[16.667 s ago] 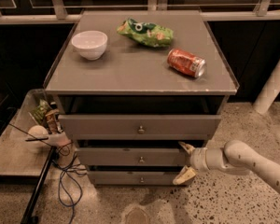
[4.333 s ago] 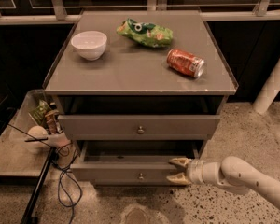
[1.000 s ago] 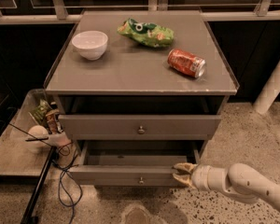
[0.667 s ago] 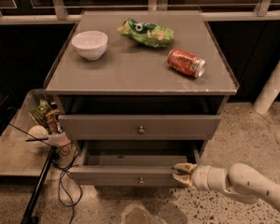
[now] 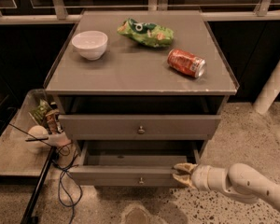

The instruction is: Open middle drawer

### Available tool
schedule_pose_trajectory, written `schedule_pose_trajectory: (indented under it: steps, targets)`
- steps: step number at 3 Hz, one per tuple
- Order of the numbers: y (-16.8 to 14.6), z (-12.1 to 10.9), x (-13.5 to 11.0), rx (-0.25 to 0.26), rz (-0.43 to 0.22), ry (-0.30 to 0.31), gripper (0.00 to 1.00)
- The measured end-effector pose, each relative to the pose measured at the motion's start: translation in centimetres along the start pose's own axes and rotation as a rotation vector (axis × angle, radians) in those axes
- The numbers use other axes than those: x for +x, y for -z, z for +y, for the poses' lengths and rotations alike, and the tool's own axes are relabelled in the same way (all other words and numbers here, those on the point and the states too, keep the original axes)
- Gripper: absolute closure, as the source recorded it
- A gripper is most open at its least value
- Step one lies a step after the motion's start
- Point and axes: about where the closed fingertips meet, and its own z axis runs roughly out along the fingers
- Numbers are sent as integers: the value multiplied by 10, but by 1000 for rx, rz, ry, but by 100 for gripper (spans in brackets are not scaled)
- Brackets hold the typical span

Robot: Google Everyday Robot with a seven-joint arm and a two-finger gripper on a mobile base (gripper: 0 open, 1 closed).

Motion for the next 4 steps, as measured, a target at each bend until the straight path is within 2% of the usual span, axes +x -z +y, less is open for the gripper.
schedule_pose_trajectory:
  steps: [1, 2, 3, 4]
  targets:
    - [-3, 0, 3, -4, 4, -7, 36]
    - [-2, 1, 17, -7, 28, -30, 12]
    - [-1, 1, 16, -7, 27, -30, 0]
    - [-1, 1, 16, -7, 27, -30, 0]
